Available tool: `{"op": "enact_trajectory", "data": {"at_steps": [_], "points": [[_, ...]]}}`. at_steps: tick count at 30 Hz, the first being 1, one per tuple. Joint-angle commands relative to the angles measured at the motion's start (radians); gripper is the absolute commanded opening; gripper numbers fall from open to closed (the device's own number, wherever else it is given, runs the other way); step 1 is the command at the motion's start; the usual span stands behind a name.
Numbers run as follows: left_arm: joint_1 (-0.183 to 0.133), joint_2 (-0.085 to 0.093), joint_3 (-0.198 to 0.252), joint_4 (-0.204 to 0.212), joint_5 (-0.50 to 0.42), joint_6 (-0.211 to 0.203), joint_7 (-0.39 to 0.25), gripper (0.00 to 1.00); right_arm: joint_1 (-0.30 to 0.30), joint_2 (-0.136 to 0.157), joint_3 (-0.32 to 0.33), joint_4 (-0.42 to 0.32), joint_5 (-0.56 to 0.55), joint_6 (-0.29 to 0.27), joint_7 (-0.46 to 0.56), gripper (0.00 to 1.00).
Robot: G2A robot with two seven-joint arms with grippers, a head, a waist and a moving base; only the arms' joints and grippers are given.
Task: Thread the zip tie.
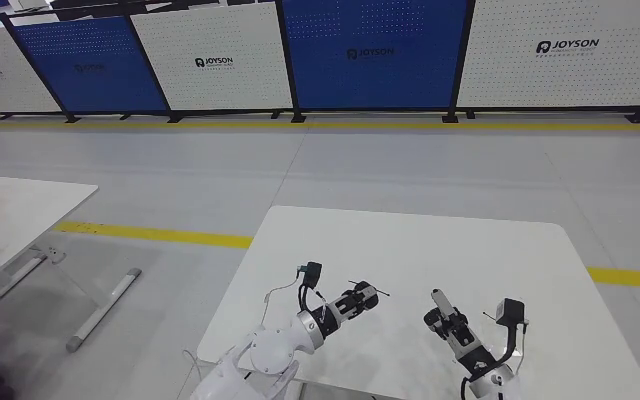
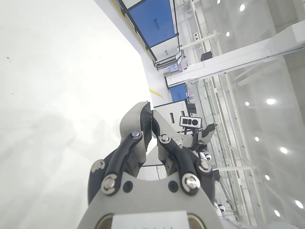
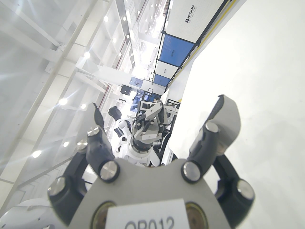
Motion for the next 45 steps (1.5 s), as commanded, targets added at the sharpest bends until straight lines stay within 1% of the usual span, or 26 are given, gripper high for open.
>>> {"op": "enact_trajectory", "data": {"at_steps": [1,3,4,7,9,12,15,18,19,20,22,23,26,29,40,42,45], "points": [[0.000,0.000,0.000,0.000,0.000,0.000,0.000,0.00,0.000,0.000,0.000,0.000,0.000,0.000,0.000,1.00],[0.000,0.000,0.000,0.002,0.002,0.000,0.004,0.00,0.000,0.000,0.000,0.000,0.000,0.000,0.000,1.00],[-0.001,-0.001,0.006,0.012,0.010,0.003,0.017,0.00,0.000,0.000,0.000,0.000,0.000,0.000,0.000,1.00],[-0.013,-0.007,0.032,0.050,0.011,0.011,0.027,0.00,0.000,0.000,0.000,0.000,0.000,0.000,0.000,1.00],[-0.019,-0.010,0.043,0.071,0.008,0.005,0.037,0.00,0.000,0.000,0.000,0.000,0.000,0.000,0.000,1.00],[-0.022,-0.013,0.049,0.077,-0.012,-0.017,0.061,0.00,0.000,0.000,0.000,0.000,0.000,0.000,0.000,1.00],[-0.015,-0.015,0.043,0.048,-0.017,-0.056,0.093,0.00,0.000,0.000,0.000,0.000,0.000,0.000,0.000,1.00],[0.005,-0.012,0.023,-0.017,-0.017,-0.089,0.122,0.00,0.000,0.000,0.000,0.000,0.000,0.000,0.000,1.00],[0.014,-0.011,0.017,-0.036,-0.013,-0.093,0.125,0.00,0.000,0.000,0.000,0.000,0.000,0.000,0.000,1.00],[0.025,-0.010,0.009,-0.069,-0.014,-0.103,0.127,0.00,0.000,0.000,0.000,0.000,0.000,0.000,0.000,1.00],[0.042,-0.008,-0.003,-0.115,-0.044,-0.108,0.127,0.00,0.000,0.000,0.000,0.000,0.000,0.000,0.000,1.00],[0.048,-0.007,-0.011,-0.140,-0.045,-0.110,0.128,0.00,0.000,0.000,0.000,0.000,0.000,0.000,0.000,1.00],[0.064,-0.007,-0.014,-0.182,-0.047,-0.118,0.141,0.00,0.000,0.000,0.000,0.000,0.000,0.000,0.000,1.00],[0.072,-0.008,-0.013,-0.197,-0.067,-0.124,0.141,0.00,0.000,0.000,0.000,0.000,0.000,0.000,0.000,1.00],[0.072,-0.008,-0.013,-0.197,-0.075,-0.125,0.135,0.00,0.000,0.000,0.000,0.000,0.000,0.000,0.000,1.00],[0.069,-0.010,-0.010,-0.196,-0.091,-0.137,0.150,0.00,0.000,0.000,0.000,0.000,0.000,0.000,0.000,1.00],[0.063,-0.014,-0.012,-0.204,-0.145,-0.179,0.151,0.00,0.000,0.000,0.000,0.000,0.000,0.000,0.000,1.00]]}}
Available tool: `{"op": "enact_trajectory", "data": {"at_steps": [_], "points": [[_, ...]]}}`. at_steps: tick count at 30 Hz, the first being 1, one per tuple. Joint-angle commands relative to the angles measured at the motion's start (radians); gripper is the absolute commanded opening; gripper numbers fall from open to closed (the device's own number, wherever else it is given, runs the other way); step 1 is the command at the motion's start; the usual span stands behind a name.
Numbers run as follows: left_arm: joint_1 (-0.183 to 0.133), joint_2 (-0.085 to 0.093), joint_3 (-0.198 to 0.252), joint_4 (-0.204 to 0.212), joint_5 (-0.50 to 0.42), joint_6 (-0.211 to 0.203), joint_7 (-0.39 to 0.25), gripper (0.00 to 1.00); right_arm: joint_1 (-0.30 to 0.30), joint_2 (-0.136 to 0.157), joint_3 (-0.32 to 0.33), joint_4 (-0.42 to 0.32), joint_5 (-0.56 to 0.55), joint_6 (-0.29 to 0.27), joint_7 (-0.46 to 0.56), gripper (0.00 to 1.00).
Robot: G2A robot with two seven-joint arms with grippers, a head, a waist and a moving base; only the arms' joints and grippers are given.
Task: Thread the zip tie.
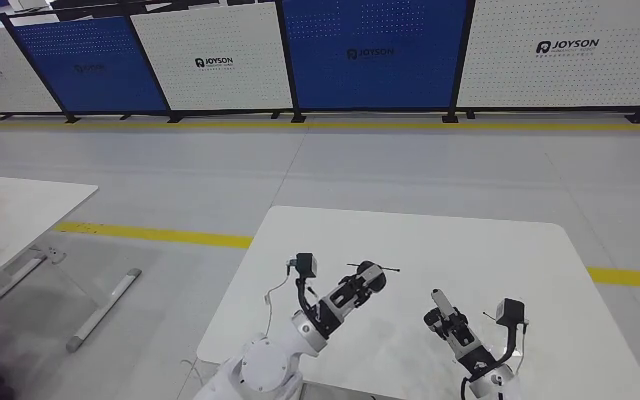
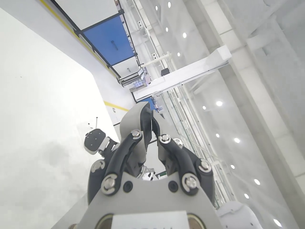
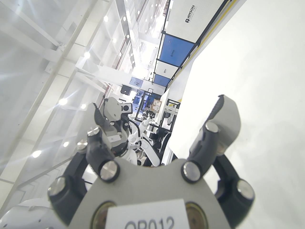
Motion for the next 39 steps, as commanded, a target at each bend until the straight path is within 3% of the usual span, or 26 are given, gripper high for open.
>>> {"op": "enact_trajectory", "data": {"at_steps": [1,7,14,19,26,32,34,36,39], "points": [[-0.003,-0.002,-0.004,-0.007,-0.035,-0.029,0.003,0.00,0.000,0.000,0.000,0.000,0.000,0.000,0.000,1.00],[-0.009,-0.008,-0.005,-0.044,-0.081,-0.114,0.016,0.00,0.000,0.000,0.000,0.000,0.000,0.000,0.000,1.00],[-0.009,-0.008,-0.007,-0.043,-0.080,-0.113,0.014,0.00,0.000,0.000,0.000,0.000,0.000,0.000,0.000,1.00],[-0.015,-0.007,-0.005,-0.006,-0.051,-0.081,-0.004,0.00,0.000,0.000,0.000,0.000,0.000,0.000,0.000,1.00],[0.000,-0.001,-0.022,0.059,-0.009,-0.041,-0.044,0.00,0.000,0.000,0.000,0.000,0.000,0.000,0.000,1.00],[0.005,0.000,-0.002,0.114,0.069,-0.014,-0.057,0.00,0.000,0.000,0.000,0.000,0.000,0.000,0.000,1.00],[0.003,0.000,0.005,0.119,0.088,-0.007,-0.057,0.00,0.000,0.000,0.000,0.000,0.000,0.000,0.000,1.00],[0.010,-0.003,0.015,0.107,0.016,-0.020,-0.065,0.00,0.000,0.000,0.000,0.000,0.000,0.000,0.000,1.00],[0.010,-0.003,0.015,0.107,0.016,-0.020,-0.065,0.00,0.000,0.000,0.000,0.000,0.000,0.000,0.000,1.00]]}}
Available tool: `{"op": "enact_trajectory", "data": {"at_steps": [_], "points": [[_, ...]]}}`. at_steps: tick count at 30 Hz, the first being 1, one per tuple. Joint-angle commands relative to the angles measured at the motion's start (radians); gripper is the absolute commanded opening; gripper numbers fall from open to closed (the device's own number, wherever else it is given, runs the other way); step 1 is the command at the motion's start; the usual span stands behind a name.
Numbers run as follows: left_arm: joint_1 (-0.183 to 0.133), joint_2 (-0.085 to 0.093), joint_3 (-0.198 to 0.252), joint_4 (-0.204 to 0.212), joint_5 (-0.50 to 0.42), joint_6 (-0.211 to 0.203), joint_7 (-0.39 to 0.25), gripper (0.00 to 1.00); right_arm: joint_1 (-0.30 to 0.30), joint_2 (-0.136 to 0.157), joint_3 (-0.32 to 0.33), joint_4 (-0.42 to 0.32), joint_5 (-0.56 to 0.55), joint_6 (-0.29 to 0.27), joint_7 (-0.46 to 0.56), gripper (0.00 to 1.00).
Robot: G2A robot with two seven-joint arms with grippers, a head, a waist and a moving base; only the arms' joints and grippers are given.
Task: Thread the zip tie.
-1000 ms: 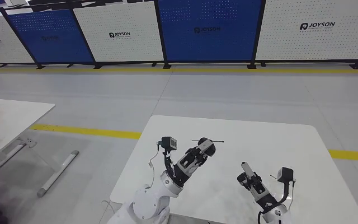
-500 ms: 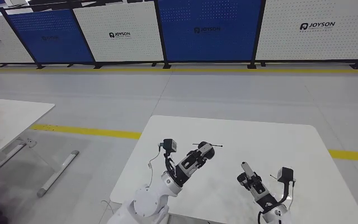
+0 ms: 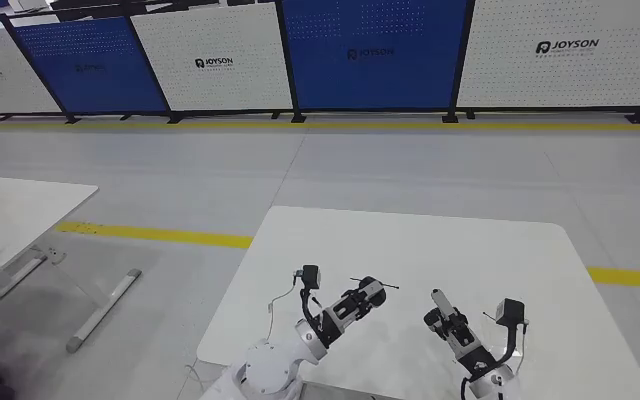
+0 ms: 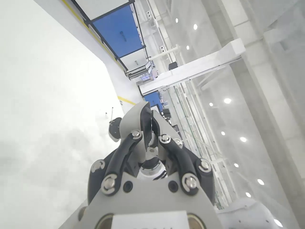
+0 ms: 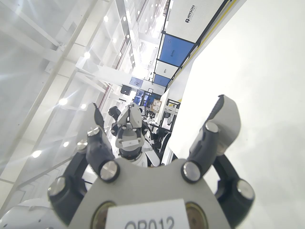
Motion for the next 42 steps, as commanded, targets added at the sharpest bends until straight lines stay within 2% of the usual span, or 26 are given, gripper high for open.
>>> {"op": "enact_trajectory", "data": {"at_steps": [1,10,12,13,15,17,18,33,36,39,42], "points": [[0.000,0.000,-0.001,0.001,0.001,0.001,0.000,0.00,0.000,0.000,0.000,0.000,0.000,0.000,0.000,1.00],[0.000,0.000,-0.001,0.001,0.001,0.001,0.000,0.00,0.000,0.000,0.000,0.000,0.000,0.000,0.000,1.00],[-0.006,0.000,0.002,0.013,0.014,0.012,-0.002,0.00,0.000,0.000,0.000,0.000,0.000,0.000,0.000,1.00],[-0.009,0.001,0.004,0.021,0.047,0.022,-0.002,0.00,0.000,0.000,0.000,0.000,0.000,0.000,0.000,1.00],[-0.019,0.005,0.019,0.041,0.095,0.097,-0.057,0.00,0.000,0.000,0.000,0.000,0.000,0.000,0.000,1.00],[-0.029,0.004,0.022,0.049,0.110,0.126,-0.043,0.00,0.000,0.000,0.000,0.000,0.000,0.000,0.000,1.00],[-0.033,0.005,0.025,0.055,0.116,0.132,-0.056,0.00,0.000,0.000,0.000,0.000,0.000,0.000,0.000,1.00],[-0.032,0.006,0.027,0.064,0.116,0.124,-0.067,0.00,0.000,0.000,0.000,0.000,0.000,0.000,0.000,1.00],[-0.036,0.000,0.045,0.063,0.091,0.109,-0.037,0.00,0.000,0.000,0.000,0.000,0.000,0.000,0.000,1.00],[-0.039,-0.008,0.070,0.071,0.082,0.092,0.020,0.00,0.000,0.000,0.000,0.000,0.000,0.000,0.000,1.00],[-0.048,-0.013,0.095,0.080,0.115,0.084,0.054,0.00,0.000,0.000,0.000,0.000,0.000,0.000,0.000,1.00]]}}
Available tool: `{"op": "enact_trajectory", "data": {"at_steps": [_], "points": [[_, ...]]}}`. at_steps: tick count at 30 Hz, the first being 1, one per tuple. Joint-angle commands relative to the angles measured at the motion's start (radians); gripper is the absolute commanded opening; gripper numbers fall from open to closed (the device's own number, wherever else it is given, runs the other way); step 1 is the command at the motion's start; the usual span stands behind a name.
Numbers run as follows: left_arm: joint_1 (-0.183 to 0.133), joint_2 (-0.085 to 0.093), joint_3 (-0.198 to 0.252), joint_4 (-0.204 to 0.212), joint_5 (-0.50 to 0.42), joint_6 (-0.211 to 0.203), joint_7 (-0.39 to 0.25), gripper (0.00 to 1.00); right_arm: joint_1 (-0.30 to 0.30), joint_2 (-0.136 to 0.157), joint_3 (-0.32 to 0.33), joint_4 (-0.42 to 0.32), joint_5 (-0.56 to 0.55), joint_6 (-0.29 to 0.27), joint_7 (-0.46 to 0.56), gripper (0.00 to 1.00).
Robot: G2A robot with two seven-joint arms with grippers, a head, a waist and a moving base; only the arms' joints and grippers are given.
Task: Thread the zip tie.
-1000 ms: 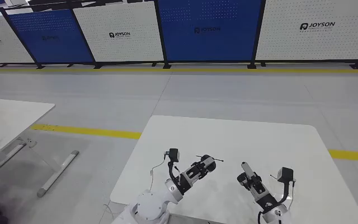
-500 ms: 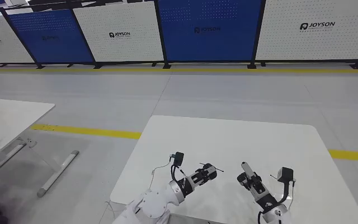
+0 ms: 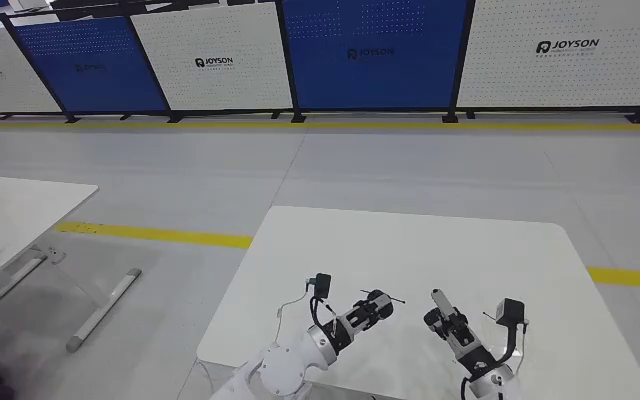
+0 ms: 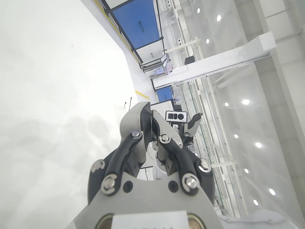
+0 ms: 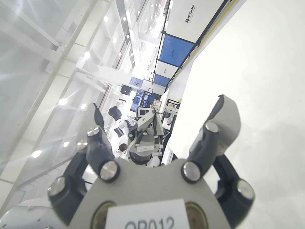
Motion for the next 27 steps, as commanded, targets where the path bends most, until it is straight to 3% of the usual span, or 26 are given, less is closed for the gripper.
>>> {"op": "enact_trajectory", "data": {"at_steps": [1,18,22,27], "points": [[-0.002,-0.001,0.006,0.001,0.010,-0.002,0.008,0.00,0.000,0.000,0.000,0.000,0.000,0.000,0.000,1.00],[-0.002,-0.001,0.007,0.000,0.012,-0.003,0.007,0.00,0.000,0.000,0.000,0.000,0.000,0.000,0.000,1.00],[0.003,-0.010,0.021,0.007,-0.045,-0.033,0.059,0.00,0.000,0.000,0.000,0.000,0.000,0.000,0.000,1.00],[-0.019,-0.020,0.033,0.044,-0.097,-0.073,0.098,0.00,0.000,0.000,0.000,0.000,0.000,0.000,0.000,1.00]]}}
